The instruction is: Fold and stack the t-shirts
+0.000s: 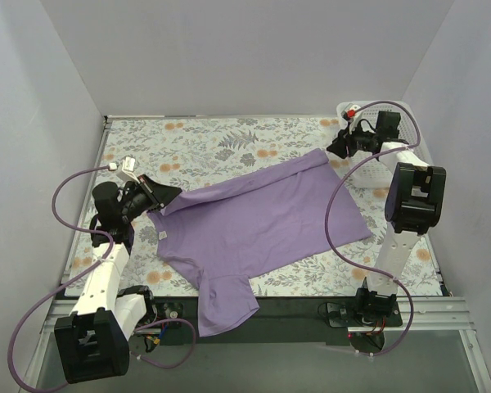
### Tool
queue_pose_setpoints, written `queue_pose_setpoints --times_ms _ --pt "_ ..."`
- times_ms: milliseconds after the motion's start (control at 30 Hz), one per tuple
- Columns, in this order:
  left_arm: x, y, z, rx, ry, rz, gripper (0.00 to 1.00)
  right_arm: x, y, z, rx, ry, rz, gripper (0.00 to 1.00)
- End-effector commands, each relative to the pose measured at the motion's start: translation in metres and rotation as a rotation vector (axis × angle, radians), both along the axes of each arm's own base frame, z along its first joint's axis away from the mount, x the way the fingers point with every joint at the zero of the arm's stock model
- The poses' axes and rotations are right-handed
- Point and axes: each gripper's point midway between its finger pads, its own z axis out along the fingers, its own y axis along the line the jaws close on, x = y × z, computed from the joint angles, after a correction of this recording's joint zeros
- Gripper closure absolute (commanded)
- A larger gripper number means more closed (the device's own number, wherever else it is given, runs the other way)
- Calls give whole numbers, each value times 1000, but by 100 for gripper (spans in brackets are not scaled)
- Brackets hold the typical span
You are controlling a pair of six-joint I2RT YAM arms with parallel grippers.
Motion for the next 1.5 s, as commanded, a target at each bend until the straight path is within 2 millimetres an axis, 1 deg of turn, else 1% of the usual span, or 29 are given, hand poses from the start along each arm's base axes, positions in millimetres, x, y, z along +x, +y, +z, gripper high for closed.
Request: queue_pose_setpoints --times_ms 0,33,133,200,233,267,300,333,367,400,433,467,500,533,600,633,700,867,933,1067,1100,1133,1167,1200,1233,1300,1333,1367,1467 --pt "-7 -5 2 3 -13 -29 100 -8 -1 20 -12 -40 30 51" --pt "-8 -5 2 3 -14 -32 100 -10 0 20 -10 -34 33 50" --pt "-10 -8 2 0 -10 -46 100 -14 3 26 -3 -42 63 50" --pt "-12 -9 0 -2 -3 -53 100 -20 9 26 1 -46 106 44" --pt "-12 -10 0 -3 -1 -56 100 -23 13 29 7 -17 126 42" --pt "-13 -10 -2 -4 3 -59 100 -26 23 29 7 3 156 42" --pt "-14 -11 -1 -6 3 -64 100 -27 28 17 -8 41 170 42" --pt "-15 -12 -3 -6 6 -64 100 -29 34 22 -15 88 178 43" --pt "-16 -12 -4 -7 9 -68 100 -32 49 18 -28 117 201 43" --pt "-16 -13 -4 -8 12 -68 100 -33 53 10 -50 151 198 43" --pt "-17 -13 -5 -9 14 -69 100 -37 59 7 -56 180 202 43" --pt "-18 -14 -7 -12 25 -74 100 -43 83 7 -71 195 230 43" --pt "-19 -14 -7 -15 33 -72 100 -46 91 5 -74 207 239 43" --pt "-20 -15 -10 -18 44 -74 100 -53 103 6 -79 217 257 43" --pt "-22 -16 -13 -24 65 -78 100 -61 118 11 -73 230 275 43" --pt "-25 -18 -19 -38 105 -80 100 -72 134 13 -55 264 296 43" --pt "-29 -20 -23 -49 131 -84 100 -79 140 13 -56 276 307 43" --pt "-32 -23 -30 -67 178 -85 100 -91 146 10 -57 302 318 43" --pt "-36 -27 -37 -77 230 -91 100 -94 145 11 -60 304 318 43" --pt "-50 -40 -61 -71 376 -127 100 -101 148 11 -75 309 333 43" --pt "-59 -48 -70 -59 438 -169 97 -101 150 12 -77 307 336 43" --pt "-62 -48 -70 -60 461 -169 92 -102 151 12 -77 306 339 43" --pt "-66 -51 -79 -48 510 -189 84 -102 152 14 -77 309 340 43" --pt "-72 -53 -81 -48 539 -213 76 -101 152 14 -76 309 341 43" --pt "-77 -55 -80 -47 568 -233 64 -101 152 15 -74 311 338 43" --pt "-75 -52 -73 -9 535 -225 58 -101 152 16 -77 313 337 43" --pt "-73 -51 -65 0 510 -213 55 -102 151 16 -77 317 335 43" --pt "-67 -49 -43 15 426 -198 47 -103 150 16 -81 316 334 43" --pt "-50 -39 -22 64 342 -118 33 -114 148 10 -86 338 338 43"
